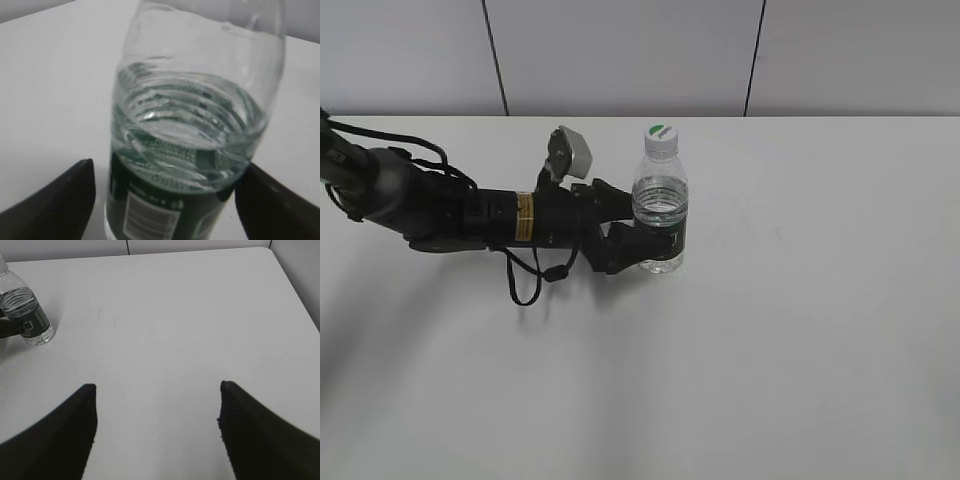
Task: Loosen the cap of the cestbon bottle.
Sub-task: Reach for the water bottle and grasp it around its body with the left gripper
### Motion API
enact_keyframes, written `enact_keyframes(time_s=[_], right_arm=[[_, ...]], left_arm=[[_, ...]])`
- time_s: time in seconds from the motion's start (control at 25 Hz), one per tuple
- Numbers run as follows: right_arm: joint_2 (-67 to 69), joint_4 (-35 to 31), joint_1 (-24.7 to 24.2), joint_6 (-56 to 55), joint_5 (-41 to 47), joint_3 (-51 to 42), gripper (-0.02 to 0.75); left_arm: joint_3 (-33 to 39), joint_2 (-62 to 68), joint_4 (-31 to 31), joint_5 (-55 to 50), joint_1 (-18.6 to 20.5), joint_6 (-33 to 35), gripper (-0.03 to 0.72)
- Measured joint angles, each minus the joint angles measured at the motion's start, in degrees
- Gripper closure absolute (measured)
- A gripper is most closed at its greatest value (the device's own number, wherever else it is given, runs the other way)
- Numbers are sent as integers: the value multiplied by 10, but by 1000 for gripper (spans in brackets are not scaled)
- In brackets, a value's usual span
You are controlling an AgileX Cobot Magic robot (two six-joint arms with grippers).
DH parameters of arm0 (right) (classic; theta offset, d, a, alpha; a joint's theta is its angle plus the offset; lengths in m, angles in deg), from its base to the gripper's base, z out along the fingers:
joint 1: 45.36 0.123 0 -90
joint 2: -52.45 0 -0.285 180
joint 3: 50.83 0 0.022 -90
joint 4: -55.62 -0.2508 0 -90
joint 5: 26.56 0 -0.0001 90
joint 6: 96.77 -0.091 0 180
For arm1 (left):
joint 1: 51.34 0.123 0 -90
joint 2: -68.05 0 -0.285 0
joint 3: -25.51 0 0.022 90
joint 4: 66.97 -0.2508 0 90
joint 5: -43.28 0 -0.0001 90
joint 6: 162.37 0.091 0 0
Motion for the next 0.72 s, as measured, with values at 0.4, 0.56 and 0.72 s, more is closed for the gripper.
enact_keyframes(time_s=[0.4, 0.56, 0.72], right_arm=[[0, 0, 0, 0, -1, 0, 162], [0, 0, 0, 0, -1, 0, 162], [0, 0, 0, 0, -1, 0, 162]], left_arm=[[-26, 28, 41, -9, -28, -2, 12], [-26, 29, 46, -30, -31, -2, 18], [-26, 36, 47, -37, -34, -2, 36]])
